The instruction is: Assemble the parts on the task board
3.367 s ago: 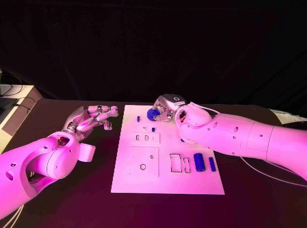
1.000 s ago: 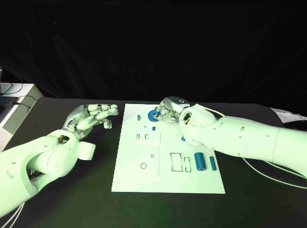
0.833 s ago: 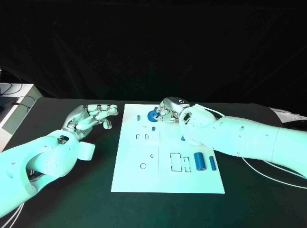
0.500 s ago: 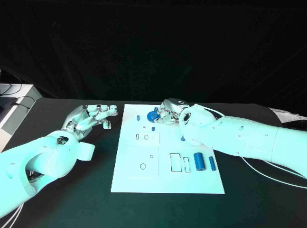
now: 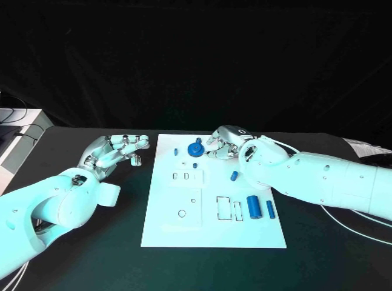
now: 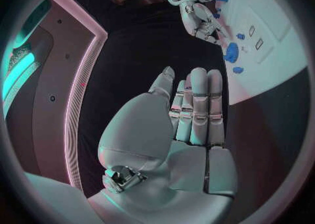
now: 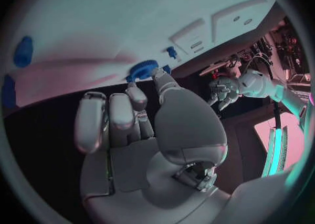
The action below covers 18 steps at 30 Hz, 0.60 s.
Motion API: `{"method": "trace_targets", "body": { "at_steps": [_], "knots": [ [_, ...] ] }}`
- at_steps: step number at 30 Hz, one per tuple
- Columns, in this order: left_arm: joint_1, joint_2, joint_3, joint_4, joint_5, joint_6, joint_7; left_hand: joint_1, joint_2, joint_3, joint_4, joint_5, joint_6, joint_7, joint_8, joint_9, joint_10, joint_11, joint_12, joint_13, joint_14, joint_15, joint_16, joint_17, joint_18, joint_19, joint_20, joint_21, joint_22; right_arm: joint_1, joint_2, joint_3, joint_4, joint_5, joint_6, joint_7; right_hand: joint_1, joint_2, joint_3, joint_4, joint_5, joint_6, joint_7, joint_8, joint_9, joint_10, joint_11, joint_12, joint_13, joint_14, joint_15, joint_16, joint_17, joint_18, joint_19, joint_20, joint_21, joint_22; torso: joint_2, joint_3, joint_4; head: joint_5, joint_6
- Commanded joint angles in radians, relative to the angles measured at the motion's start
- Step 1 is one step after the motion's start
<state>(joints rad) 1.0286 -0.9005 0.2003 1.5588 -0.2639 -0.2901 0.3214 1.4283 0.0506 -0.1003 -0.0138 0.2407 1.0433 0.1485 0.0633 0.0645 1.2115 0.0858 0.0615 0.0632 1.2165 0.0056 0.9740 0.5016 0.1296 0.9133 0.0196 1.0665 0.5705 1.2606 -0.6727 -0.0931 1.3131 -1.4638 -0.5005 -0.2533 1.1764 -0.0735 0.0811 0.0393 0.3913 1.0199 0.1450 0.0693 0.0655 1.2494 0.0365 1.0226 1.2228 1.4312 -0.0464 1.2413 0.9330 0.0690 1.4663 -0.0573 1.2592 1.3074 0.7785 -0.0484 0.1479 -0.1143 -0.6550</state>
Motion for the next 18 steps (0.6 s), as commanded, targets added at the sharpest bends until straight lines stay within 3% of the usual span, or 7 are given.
{"method": "trace_targets", "body": {
  "at_steps": [1,4,8,13,18],
  "knots": [
    [0.0,0.0,0.001,0.0,-0.002,0.009,0.01,-0.002,-0.002,0.005,0.002,0.003,-0.005,-0.001,0.001,0.0,-0.006,0.001,0.002,-0.001,-0.006,0.004,0.006,-0.002,0.015,-0.008,0.002,0.005,-0.002,0.004,-0.043,0.005,0.044,0.115,-0.136,0.117,0.028,0.006,0.005,-0.02,-0.008,0.001,0.001,-0.005,-0.001,-0.008,-0.005,-0.01,-0.004,-0.003,0.003,-0.005,-0.007,0.0,0.04,0.002,-0.008,0.177,-0.002,0.0007,-0.0033,-0.003,0.005],
    [0.0,0.0,0.001,-0.003,-0.002,0.009,0.013,-0.002,-0.003,0.005,0.002,0.003,-0.004,-0.002,0.001,0.0,-0.007,0.001,0.002,-0.001,-0.008,0.004,0.005,-0.003,0.014,-0.009,0.002,0.004,-0.002,0.011,-0.094,0.009,0.079,0.208,-0.132,0.18,0.062,0.007,0.007,-0.046,-0.034,0.001,0.002,-0.005,-0.001,-0.016,-0.005,-0.021,-0.01,-0.005,0.002,-0.014,-0.017,0.002,0.036,0.002,-0.019,0.174,-0.002,0.0017,-0.0049,-0.006,0.009],
    [0.0,0.001,0.001,-0.008,0.0,0.012,0.016,-0.005,-0.006,0.005,0.002,0.003,-0.003,-0.001,0.001,0.0,-0.013,0.005,0.003,-0.001,-0.025,0.008,-0.043,-0.027,0.01,-0.023,0.007,-0.026,-0.022,0.018,-0.157,0.011,0.096,0.322,-0.085,0.259,0.1,0.005,0.003,-0.076,-0.066,0.004,0.003,-0.005,-0.001,-0.024,-0.005,-0.032,-0.018,-0.005,0.002,-0.022,-0.023,0.002,0.034,0.003,-0.026,0.173,-0.004,0.0037,-0.0093,-0.009,0.016],
    [-0.001,0.004,0.001,-0.012,0.001,0.017,0.018,-0.005,-0.005,0.004,0.0,0.003,-0.001,-0.001,0.001,0.0,-0.012,0.005,0.002,-0.001,-0.023,0.009,-0.122,-0.062,0.002,-0.014,0.008,-0.083,-0.064,0.021,-0.215,0.012,0.062,0.362,0.01,0.344,0.155,-0.005,0.005,-0.115,-0.098,0.015,0.002,-0.004,-0.001,-0.029,-0.005,-0.041,-0.026,-0.005,0.001,-0.025,-0.021,-0.001,0.033,0.001,-0.021,0.175,-0.006,0.0099,-0.0183,-0.012,0.015],
    [-0.004,0.008,0.001,-0.014,0.001,0.023,0.019,-0.005,-0.006,0.003,-0.002,0.003,0.001,-0.001,0.001,0.0,-0.005,0.003,0.002,-0.001,-0.017,0.008,-0.155,-0.066,-0.004,-0.004,0.006,-0.107,-0.084,0.022,-0.246,0.011,0.008,0.334,0.073,0.39,0.18,-0.017,0.003,-0.129,-0.097,0.019,0.002,-0.004,-0.001,-0.026,-0.005,-0.039,-0.028,-0.004,0.0,-0.021,-0.01,-0.004,0.034,0.0,-0.011,0.177,-0.008,0.0126,-0.0222,-0.017,0.016]
  ]
}}
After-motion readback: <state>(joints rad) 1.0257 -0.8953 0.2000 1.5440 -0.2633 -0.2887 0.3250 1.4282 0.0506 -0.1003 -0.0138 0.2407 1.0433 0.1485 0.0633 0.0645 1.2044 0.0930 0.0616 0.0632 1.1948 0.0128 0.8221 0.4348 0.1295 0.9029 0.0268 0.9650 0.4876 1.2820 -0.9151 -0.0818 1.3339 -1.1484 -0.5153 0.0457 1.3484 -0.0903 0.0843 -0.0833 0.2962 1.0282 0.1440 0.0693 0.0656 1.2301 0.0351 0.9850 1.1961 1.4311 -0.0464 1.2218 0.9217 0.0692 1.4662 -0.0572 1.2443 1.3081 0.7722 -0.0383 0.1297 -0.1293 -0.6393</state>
